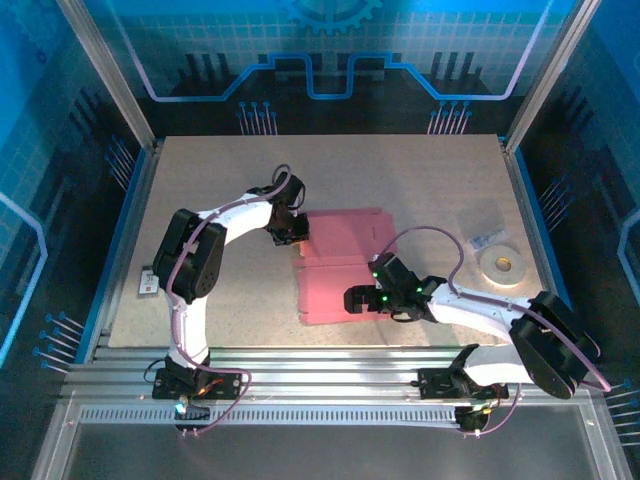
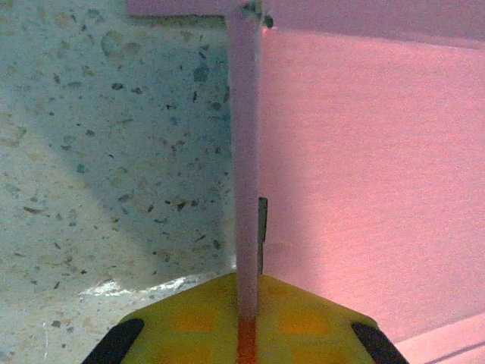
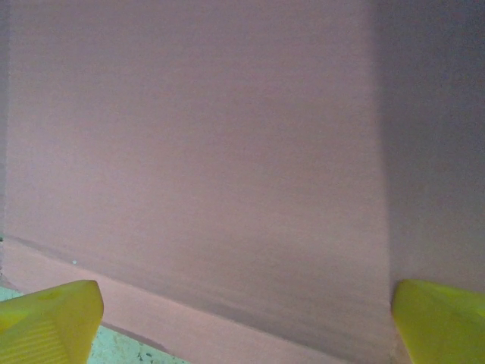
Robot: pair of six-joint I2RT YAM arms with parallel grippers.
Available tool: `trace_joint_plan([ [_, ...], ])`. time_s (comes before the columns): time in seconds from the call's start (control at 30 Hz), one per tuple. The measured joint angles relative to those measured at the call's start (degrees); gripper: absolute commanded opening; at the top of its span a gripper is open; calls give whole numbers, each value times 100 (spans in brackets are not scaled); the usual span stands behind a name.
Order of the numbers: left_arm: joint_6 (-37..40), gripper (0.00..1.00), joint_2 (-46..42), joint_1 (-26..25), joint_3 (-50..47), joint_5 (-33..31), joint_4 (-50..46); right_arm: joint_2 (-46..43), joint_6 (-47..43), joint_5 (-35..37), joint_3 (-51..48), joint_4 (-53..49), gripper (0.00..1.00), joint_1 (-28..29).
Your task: Fold the paper box
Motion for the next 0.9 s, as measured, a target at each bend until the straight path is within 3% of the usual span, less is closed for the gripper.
trace_joint_plan([
  [0.43, 144, 14, -2052, 1309, -1231, 1047, 199, -1394, -142, -46, 192, -605, 100, -11],
  [0.77, 715, 18, -3309, 2096, -173, 525, -1738, -1727, -326, 52, 601, -1405, 100, -168],
  [0.9, 1069, 19, -3467, 2225, 654, -142, -2680, -1751, -330, 111, 601, -1626, 100, -267],
])
